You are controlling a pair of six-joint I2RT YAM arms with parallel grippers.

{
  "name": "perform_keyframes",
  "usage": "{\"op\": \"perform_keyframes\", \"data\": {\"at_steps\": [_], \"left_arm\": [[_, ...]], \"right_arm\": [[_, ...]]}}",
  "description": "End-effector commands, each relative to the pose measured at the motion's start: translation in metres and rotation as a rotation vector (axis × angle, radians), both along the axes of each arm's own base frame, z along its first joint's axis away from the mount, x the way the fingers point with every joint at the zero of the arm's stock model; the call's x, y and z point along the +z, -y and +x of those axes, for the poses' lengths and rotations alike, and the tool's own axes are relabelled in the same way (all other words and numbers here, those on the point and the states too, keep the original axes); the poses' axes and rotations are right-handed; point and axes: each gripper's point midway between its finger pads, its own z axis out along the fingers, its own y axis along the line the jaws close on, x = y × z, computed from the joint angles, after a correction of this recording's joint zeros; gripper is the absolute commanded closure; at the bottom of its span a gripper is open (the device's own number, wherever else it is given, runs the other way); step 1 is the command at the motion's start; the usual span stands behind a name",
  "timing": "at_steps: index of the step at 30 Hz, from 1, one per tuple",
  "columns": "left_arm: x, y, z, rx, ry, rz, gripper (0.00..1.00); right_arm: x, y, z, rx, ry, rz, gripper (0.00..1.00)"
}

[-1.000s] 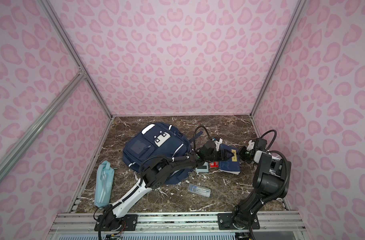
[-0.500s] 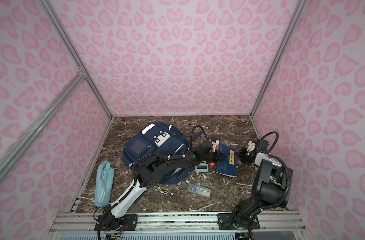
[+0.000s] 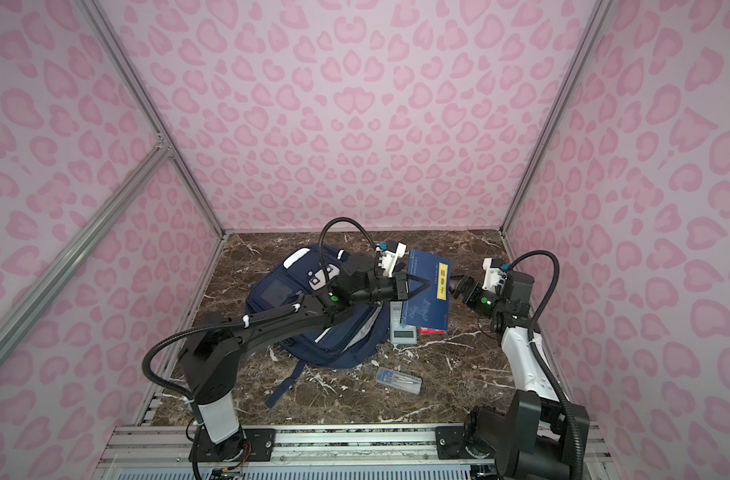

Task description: Pack the student bag

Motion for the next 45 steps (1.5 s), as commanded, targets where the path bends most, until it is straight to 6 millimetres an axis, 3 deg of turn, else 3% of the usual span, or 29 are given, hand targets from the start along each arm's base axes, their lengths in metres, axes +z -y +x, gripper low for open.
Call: {"op": "perform_keyframes", "data": {"at_steps": [1, 5, 8, 12, 15, 18, 23, 28, 29, 31, 33, 35, 36, 38, 41, 43, 45], "left_arm": [[-0.002, -0.035, -0.001, 0.008, 0.019, -0.001, 0.97], [-0.006, -0.096, 0.002, 0.128, 0.044, 0.072, 0.97], [0.009, -0.124, -0.009, 0.152, 0.107, 0.079, 0.97], [0.035, -0.138, -0.037, 0.061, 0.173, 0.021, 0.97], [0.051, -0.150, -0.050, 0.013, 0.210, -0.014, 0.97], [0.046, -0.155, -0.050, 0.026, 0.208, 0.025, 0.97], [0.032, -0.155, -0.040, 0.034, 0.203, 0.040, 0.97], [0.023, -0.158, -0.022, 0.080, 0.197, 0.079, 0.94], [0.021, -0.158, -0.019, 0.089, 0.198, 0.089, 0.94], [0.015, -0.157, -0.014, 0.094, 0.184, 0.100, 0.85], [0.014, -0.156, -0.011, 0.094, 0.185, 0.106, 0.71], [0.001, -0.163, -0.006, 0.135, 0.163, 0.185, 0.48], [-0.005, -0.174, 0.004, 0.210, 0.172, 0.258, 0.36], [-0.025, -0.207, 0.020, 0.362, 0.197, 0.456, 0.22], [-0.063, -0.258, 0.030, 0.535, 0.166, 0.745, 0.21], [-0.084, -0.260, 0.023, 0.500, 0.165, 0.812, 0.31], [-0.103, -0.247, 0.014, 0.431, 0.195, 0.865, 0.35]], "right_arm": [[0.032, -0.040, -0.008, 0.126, 0.099, 0.099, 0.05], [0.055, -0.079, -0.019, 0.199, 0.193, 0.100, 0.05], [0.064, -0.125, -0.026, 0.284, 0.243, 0.056, 0.03], [0.080, -0.182, -0.031, 0.429, 0.285, 0.082, 0.03], [0.096, -0.209, -0.037, 0.512, 0.337, 0.198, 0.09], [0.098, -0.224, -0.041, 0.580, 0.335, 0.282, 0.32], [0.093, -0.245, -0.052, 0.672, 0.326, 0.309, 0.45], [0.080, -0.241, -0.053, 0.649, 0.304, 0.262, 0.78], [0.080, -0.240, -0.053, 0.644, 0.307, 0.259, 0.81], [0.080, -0.239, -0.053, 0.638, 0.308, 0.258, 1.00], [0.077, -0.236, -0.051, 0.620, 0.301, 0.238, 1.00], [0.073, -0.226, -0.046, 0.567, 0.292, 0.210, 1.00], [0.070, -0.218, -0.042, 0.529, 0.281, 0.190, 1.00], [0.051, -0.194, -0.028, 0.399, 0.189, 0.086, 1.00], [0.013, -0.150, -0.017, 0.194, 0.021, -0.141, 1.00], [0.007, -0.136, -0.019, 0.160, -0.011, -0.187, 1.00], [0.007, -0.126, -0.020, 0.128, -0.010, -0.154, 1.00]]}}
